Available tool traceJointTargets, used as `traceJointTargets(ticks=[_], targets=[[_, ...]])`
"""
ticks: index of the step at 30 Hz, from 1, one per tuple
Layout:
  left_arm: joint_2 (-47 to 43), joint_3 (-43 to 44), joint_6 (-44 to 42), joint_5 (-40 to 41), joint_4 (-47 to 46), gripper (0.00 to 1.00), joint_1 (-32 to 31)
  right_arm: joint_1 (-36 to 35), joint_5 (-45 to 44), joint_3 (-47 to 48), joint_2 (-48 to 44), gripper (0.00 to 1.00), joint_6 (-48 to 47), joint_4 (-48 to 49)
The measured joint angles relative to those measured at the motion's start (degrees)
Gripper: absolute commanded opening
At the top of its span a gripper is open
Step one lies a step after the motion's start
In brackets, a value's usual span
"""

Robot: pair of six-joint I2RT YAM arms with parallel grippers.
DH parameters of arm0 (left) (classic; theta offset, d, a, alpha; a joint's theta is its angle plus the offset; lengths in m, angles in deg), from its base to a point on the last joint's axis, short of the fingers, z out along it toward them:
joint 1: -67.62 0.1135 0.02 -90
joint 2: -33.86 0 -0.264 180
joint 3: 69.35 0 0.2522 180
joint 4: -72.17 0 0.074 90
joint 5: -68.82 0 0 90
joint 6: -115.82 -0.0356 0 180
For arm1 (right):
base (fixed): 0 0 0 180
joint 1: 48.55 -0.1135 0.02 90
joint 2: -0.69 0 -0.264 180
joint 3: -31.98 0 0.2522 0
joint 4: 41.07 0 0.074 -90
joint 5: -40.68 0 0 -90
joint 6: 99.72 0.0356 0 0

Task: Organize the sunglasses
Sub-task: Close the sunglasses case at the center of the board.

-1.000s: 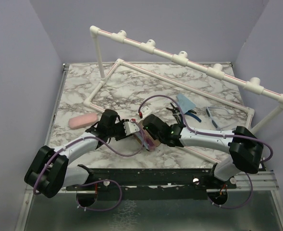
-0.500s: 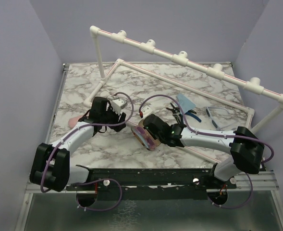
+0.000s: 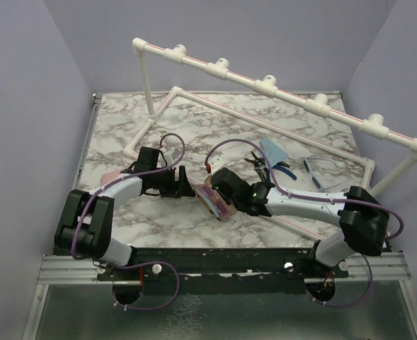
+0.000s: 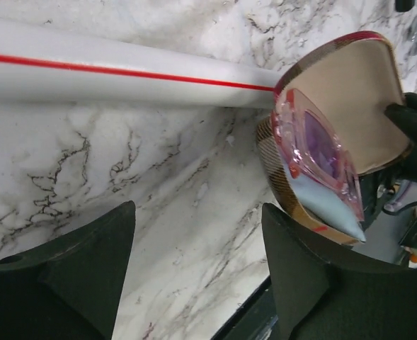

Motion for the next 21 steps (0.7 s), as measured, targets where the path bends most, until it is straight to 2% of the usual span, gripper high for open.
traceJointTargets(ticks=[5, 9, 13, 21], targets=[[-6.2, -1.1, 4.7, -0.5, 0.0, 0.66, 2.6, 0.0, -0.2, 0.0, 0.0, 0.01, 0.0, 0.0], [-8.8, -1.2, 8.5, -0.7, -1.2, 0.69, 5.2, 0.0, -0.3, 0.0, 0.0, 0.00, 0.0, 0.0], [-9.7, -3.5, 11.6, -0.9, -1.9, 0.70, 4.5, 0.0, -0.4, 0.0, 0.3, 0.00, 0.0, 0.0], [-11.4, -5.9, 15.2, -0.8, -5.1, 0.54, 1.2, -0.8, -0.8, 1.3, 3.0, 0.01, -0.2, 0.0]])
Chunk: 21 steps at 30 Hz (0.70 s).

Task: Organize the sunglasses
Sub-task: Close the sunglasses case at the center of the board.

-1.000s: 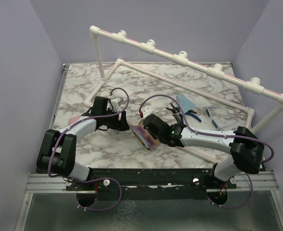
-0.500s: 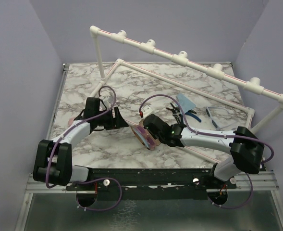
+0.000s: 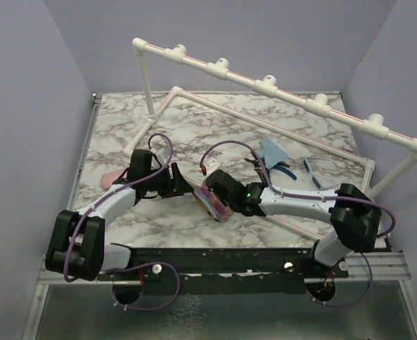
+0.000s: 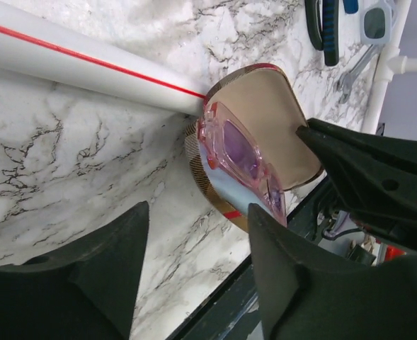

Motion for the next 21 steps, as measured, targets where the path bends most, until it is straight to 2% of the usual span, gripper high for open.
traceJointTargets(ticks=[3, 7, 11, 21], targets=[[0.3, -0.7, 1.1, 0.3, -2.1, 0.46, -0.2, -0.2, -0.2, 0.4, 0.8, 0.01, 0.0, 0.0], [1.2, -1.6, 1.7, 1.0, -3.3, 0.43, -1.3, -0.4, -0.5, 0.8, 1.5, 0.01, -0.2, 0.0], [4.2, -1.6, 2.2, 1.2, -4.9, 0.35, -2.6, -0.7, -0.9, 1.8, 2.3, 0.01, -0.6, -0.1], [7.2, -2.6, 2.8, 2.8, -6.8, 0.08, -2.8, -2.2, -2.1, 3.3, 4.6, 0.01, -1.0, -0.1]])
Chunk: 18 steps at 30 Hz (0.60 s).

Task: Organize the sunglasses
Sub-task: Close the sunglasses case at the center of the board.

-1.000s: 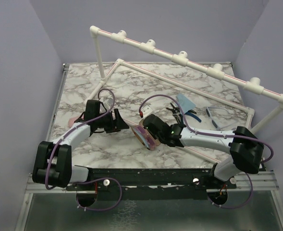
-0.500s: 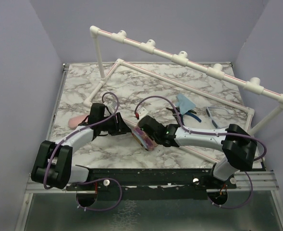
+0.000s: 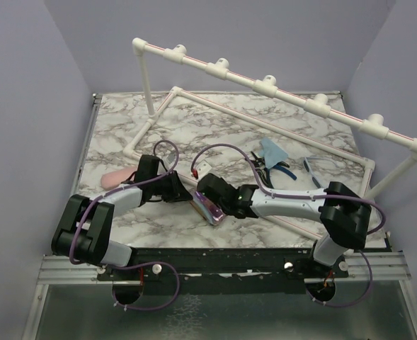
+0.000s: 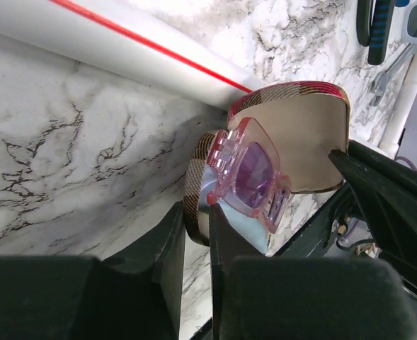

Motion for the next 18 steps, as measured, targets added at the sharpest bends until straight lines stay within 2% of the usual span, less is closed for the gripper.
traceJointTargets(ticks=[3, 11, 18], targets=[[0.0, -0.5, 0.2, 0.5, -0.2, 0.00, 0.0, -0.2, -0.2, 0.2, 0.1, 0.01, 0.4, 0.0], [0.5, -1.0, 0.3, 1.7, -0.3, 0.00, 0.0, -1.4, -0.6, 3.8, 2.2, 0.01, 3.3, -3.1], [0.9, -1.3, -0.3, 3.3, 0.0, 0.00, 0.0, -3.0, 1.1, 6.5, 2.6, 0.13, 8.3, -5.6]])
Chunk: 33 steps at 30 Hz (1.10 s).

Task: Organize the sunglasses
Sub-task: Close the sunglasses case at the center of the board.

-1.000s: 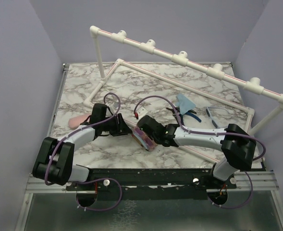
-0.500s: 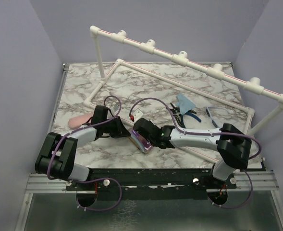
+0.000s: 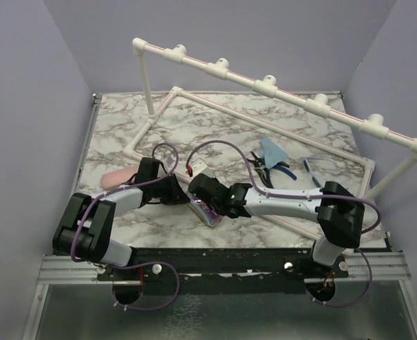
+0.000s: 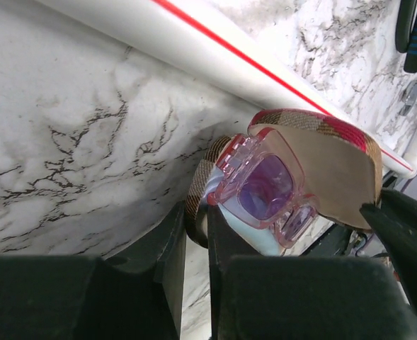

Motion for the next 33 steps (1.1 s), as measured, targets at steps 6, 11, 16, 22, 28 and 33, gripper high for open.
traceJointTargets(ticks=[6, 11, 16, 22, 28, 33], targets=[[0.2, -0.5, -0.3, 1.4, 0.5, 0.00, 0.0, -0.5, 4.0, 0.3, -0.2, 0.17, 4.2, 2.5], [0.2, -0.5, -0.5, 1.7, 0.4, 0.00, 0.0, -0.9, 9.6, -1.5, -0.5, 0.20, 6.7, 7.4], [0.2, -0.5, -0.5, 1.5, -0.3, 0.00, -0.1, -1.0, 14.0, -3.0, -0.6, 0.24, 7.8, 10.2], [0.2, -0.5, -0.5, 1.4, -0.6, 0.00, -0.1, -1.3, 16.9, -4.9, -3.3, 0.39, 7.8, 10.8], [0.2, -0.5, -0.6, 1.4, -0.8, 0.00, -0.1, -1.5, 17.2, -6.8, -9.6, 0.54, 6.6, 10.6], [0.2, -0.5, -0.7, 1.4, -0.9, 0.00, -0.1, -0.3, 17.0, -9.7, -13.6, 0.29, 5.7, 11.2]])
